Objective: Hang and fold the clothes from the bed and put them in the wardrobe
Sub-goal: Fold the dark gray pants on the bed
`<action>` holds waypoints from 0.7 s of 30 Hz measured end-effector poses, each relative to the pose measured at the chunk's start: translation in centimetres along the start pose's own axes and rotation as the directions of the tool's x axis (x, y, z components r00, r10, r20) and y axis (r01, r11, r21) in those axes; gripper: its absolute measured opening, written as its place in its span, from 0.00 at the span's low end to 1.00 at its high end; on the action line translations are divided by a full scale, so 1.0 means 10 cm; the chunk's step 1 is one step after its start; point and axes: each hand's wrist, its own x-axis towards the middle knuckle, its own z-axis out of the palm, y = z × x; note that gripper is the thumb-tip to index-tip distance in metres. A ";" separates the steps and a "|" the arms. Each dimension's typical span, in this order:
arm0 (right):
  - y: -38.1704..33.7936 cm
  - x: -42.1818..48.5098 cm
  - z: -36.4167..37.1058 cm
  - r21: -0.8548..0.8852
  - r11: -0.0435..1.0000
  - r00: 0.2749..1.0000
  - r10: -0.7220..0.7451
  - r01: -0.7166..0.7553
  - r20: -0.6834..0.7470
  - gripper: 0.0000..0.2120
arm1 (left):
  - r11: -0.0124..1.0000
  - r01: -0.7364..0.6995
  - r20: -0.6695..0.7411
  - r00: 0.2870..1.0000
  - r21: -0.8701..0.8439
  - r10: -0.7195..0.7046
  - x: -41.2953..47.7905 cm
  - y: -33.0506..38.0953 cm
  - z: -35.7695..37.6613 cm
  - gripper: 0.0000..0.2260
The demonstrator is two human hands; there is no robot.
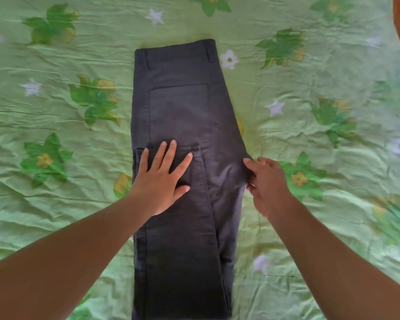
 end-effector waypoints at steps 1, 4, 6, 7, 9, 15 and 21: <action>-0.07 0.05 0.00 0.051 0.997 0.998 0.053 -0.055 0.029 0.15 | 1.000 0.001 0.000 1.000 0.007 -0.001 0.00 0.01 0.01 0.35; -0.26 0.12 0.03 0.127 0.961 0.963 0.230 -0.247 0.139 0.13 | 1.000 0.008 0.000 1.000 -0.002 -0.008 0.00 0.01 0.03 0.35; -0.34 0.09 0.04 -0.068 0.967 0.958 0.252 -0.245 0.134 0.06 | 1.000 0.009 0.000 1.000 -0.007 -0.009 0.01 0.01 0.04 0.35; -0.37 0.07 0.04 -0.197 0.962 0.971 0.214 -0.190 0.106 0.04 | 1.000 0.008 -0.001 1.000 -0.010 -0.008 0.01 0.01 0.04 0.35; -0.37 0.03 0.03 -0.380 0.920 0.988 0.137 -0.101 0.067 0.10 | 1.000 0.004 -0.002 1.000 -0.016 -0.004 0.01 0.02 0.06 0.35; -0.31 -0.09 -0.02 -0.302 0.953 0.999 0.018 -0.002 0.050 0.04 | 1.000 0.001 -0.021 1.000 -0.016 -0.001 0.02 0.02 0.10 0.35; -0.26 -0.16 -0.01 -0.338 0.941 0.998 0.028 -0.006 0.061 0.07 | 1.000 -0.007 -0.026 1.000 -0.024 0.006 0.02 0.02 0.11 0.35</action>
